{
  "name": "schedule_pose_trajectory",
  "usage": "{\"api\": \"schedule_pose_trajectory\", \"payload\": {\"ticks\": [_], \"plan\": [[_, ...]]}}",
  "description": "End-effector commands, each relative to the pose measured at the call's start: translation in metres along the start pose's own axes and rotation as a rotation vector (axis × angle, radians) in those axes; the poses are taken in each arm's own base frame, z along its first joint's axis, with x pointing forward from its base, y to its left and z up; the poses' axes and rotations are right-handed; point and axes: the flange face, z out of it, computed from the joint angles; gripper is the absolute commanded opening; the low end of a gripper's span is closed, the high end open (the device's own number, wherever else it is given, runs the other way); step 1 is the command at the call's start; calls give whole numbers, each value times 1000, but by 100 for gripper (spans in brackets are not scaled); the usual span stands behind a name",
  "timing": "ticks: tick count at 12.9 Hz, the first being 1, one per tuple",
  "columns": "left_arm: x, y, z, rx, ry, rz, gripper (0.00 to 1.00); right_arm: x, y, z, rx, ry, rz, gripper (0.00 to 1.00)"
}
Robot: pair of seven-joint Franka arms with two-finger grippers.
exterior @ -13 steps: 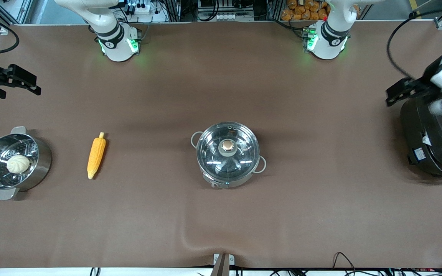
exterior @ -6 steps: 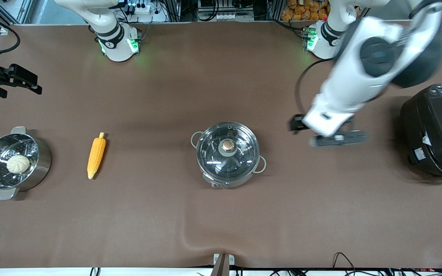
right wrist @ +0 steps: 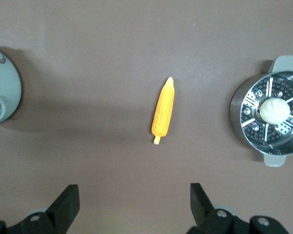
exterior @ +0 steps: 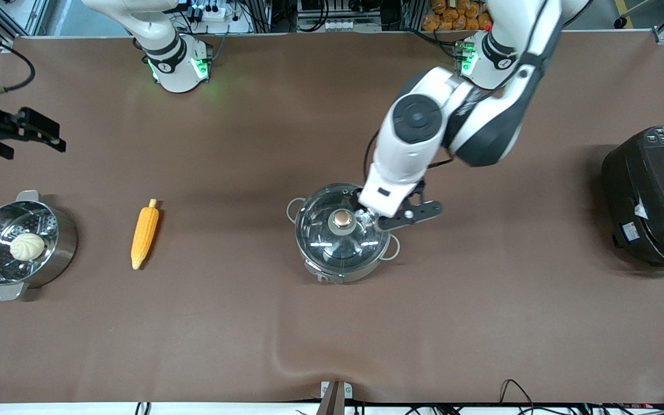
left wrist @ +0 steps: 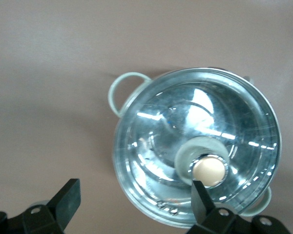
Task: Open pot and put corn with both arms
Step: 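Grasp the lid knob with the left gripper while the right gripper grasps the corn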
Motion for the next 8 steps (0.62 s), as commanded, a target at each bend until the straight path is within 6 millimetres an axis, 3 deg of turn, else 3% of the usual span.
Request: {"api": "schedule_pose_trajectory", "payload": {"ticks": [1,2,3,6,8], "plan": [[-9,28,20,3,60,-38,100,11,12,32,17,-2,3,100],[-18,39,29,-11,81,-53,100,14,29,52,29,-22,36,100],[-19,44,37,-13,104,-82,100,16,24,75,25,-28,35,100],[-27,54,64,5,124,-73,100,19,34,176,13,5,57,100],[-30,56,66,3,122,-69,100,12,34,243,14,1,67,100]]}}
